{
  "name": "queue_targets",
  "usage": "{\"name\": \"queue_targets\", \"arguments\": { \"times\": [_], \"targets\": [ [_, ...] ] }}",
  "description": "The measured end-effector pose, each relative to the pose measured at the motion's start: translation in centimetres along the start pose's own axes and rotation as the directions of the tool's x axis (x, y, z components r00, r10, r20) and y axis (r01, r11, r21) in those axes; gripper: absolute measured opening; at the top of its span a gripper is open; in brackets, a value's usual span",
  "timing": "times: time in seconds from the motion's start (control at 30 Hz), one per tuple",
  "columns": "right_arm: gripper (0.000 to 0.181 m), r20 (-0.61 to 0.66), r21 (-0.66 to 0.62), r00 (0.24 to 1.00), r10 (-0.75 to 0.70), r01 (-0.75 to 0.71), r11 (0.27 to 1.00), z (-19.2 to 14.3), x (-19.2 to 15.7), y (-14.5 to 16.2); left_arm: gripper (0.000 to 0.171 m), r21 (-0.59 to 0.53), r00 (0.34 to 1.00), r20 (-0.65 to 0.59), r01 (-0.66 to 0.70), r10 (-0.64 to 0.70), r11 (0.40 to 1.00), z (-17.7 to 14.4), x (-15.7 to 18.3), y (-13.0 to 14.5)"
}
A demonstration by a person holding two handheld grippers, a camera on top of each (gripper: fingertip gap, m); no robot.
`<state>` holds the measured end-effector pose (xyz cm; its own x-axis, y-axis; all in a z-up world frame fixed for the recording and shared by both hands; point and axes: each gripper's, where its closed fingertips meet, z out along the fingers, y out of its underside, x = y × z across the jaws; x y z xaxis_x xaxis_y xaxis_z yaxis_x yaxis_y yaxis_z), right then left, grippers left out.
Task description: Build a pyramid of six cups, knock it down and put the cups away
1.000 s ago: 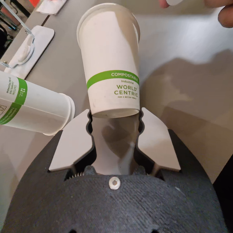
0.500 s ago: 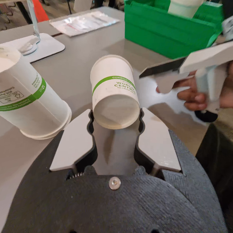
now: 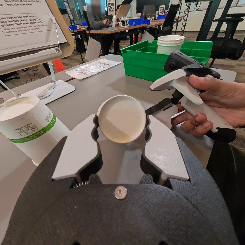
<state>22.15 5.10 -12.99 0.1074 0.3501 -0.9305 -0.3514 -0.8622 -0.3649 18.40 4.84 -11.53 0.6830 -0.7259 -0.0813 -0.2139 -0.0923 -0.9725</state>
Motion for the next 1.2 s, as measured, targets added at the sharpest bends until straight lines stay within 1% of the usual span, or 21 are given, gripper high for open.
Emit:
{"name": "queue_targets", "arguments": {
  "times": [0.1, 0.23, 0.3, 0.37, 0.5, 0.63, 0.7, 0.77, 0.8, 0.83, 0.87, 0.93, 1.03, 1.13, 1.2],
  "targets": [
    [0.097, -0.014, 0.03, 0.999, -0.038, 0.039, 0.999, -0.3, -0.2, -0.7, 0.069, -0.039, 1.0, -0.005, -0.003, 0.003, 0.999, 0.2, 0.2, 0.7],
    [0.103, -0.032, 0.065, 0.99, -0.14, 0.142, 0.988, -0.6, -0.8, -1.5, 0.069, -0.146, 1.0, -0.008, 0.021, -0.023, 0.989, 0.6, 0.2, 2.6],
    [0.101, -0.02, 0.099, 0.982, -0.19, 0.191, 0.977, -0.8, -1.6, -2.1, 0.068, -0.216, 0.999, -0.027, 0.026, -0.032, 0.976, 0.7, 0.4, 3.9],
    [0.097, 0.006, 0.121, 0.974, -0.226, 0.223, 0.967, -0.9, -2.4, -2.3, 0.068, -0.253, 0.996, -0.045, 0.06, -0.074, 0.966, 0.8, 0.7, 4.6],
    [0.09, 0.045, 0.115, 0.966, -0.253, 0.247, 0.962, -0.7, -3.1, -2.0, 0.068, -0.26, 0.978, -0.069, 0.175, -0.199, 0.95, 0.8, 0.9, 4.6],
    [0.079, -0.024, 0.091, 0.962, -0.271, 0.272, 0.958, -0.6, -2.1, -1.7, 0.067, -0.222, 0.95, -0.106, 0.265, -0.294, 0.938, 0.7, 0.7, 3.8],
    [0.076, -0.051, 0.068, 0.96, -0.274, 0.277, 0.958, -0.6, -1.6, -1.5, 0.067, -0.195, 0.943, -0.116, 0.287, -0.313, 0.938, 0.6, 0.4, 3.3],
    [0.079, -0.073, 0.063, 0.958, -0.278, 0.282, 0.957, -0.6, -1.3, -1.5, 0.066, -0.192, 0.95, -0.118, 0.263, -0.288, 0.946, 0.6, 0.5, 3.2],
    [0.09, -0.092, 0.068, 0.956, -0.279, 0.285, 0.956, -0.6, -1.0, -1.6, 0.058, -0.192, 0.955, -0.125, 0.244, -0.27, 0.951, 0.5, 0.6, 3.3],
    [0.089, -0.102, 0.066, 0.954, -0.283, 0.291, 0.954, -0.5, -0.9, -1.6, 0.015, -0.175, 0.955, -0.161, 0.22, -0.249, 0.96, 0.4, 1.1, 3.0],
    [0.089, -0.111, 0.055, 0.951, -0.288, 0.295, 0.954, -0.5, -0.7, -1.5, 0.015, -0.154, 0.95, -0.184, 0.227, -0.253, 0.962, 0.3, 1.7, 2.7],
    [0.09, -0.135, 0.028, 0.947, -0.29, 0.296, 0.955, -0.5, -0.3, -1.4, 0.013, -0.183, 0.962, -0.109, 0.228, -0.25, 0.956, 0.6, 1.4, 3.3],
    [0.089, -0.158, 0.0, 0.946, -0.283, 0.287, 0.958, -0.5, 0.3, -1.0, 0.024, -0.243, 0.972, -0.117, 0.173, -0.206, 0.954, 0.7, 1.9, 4.4],
    [0.084, -0.185, -0.053, 0.942, -0.28, 0.275, 0.96, -0.4, 1.0, -0.4, 0.028, -0.259, 0.972, -0.103, 0.177, -0.21, 0.95, 0.8, 1.6, 4.7],
    [0.083, -0.177, -0.091, 0.945, -0.274, 0.262, 0.961, -0.2, 1.1, 0.2, 0.039, -0.283, 0.974, -0.088, 0.177, -0.209, 0.943, 0.8, 1.3, 5.1]
  ]
}}
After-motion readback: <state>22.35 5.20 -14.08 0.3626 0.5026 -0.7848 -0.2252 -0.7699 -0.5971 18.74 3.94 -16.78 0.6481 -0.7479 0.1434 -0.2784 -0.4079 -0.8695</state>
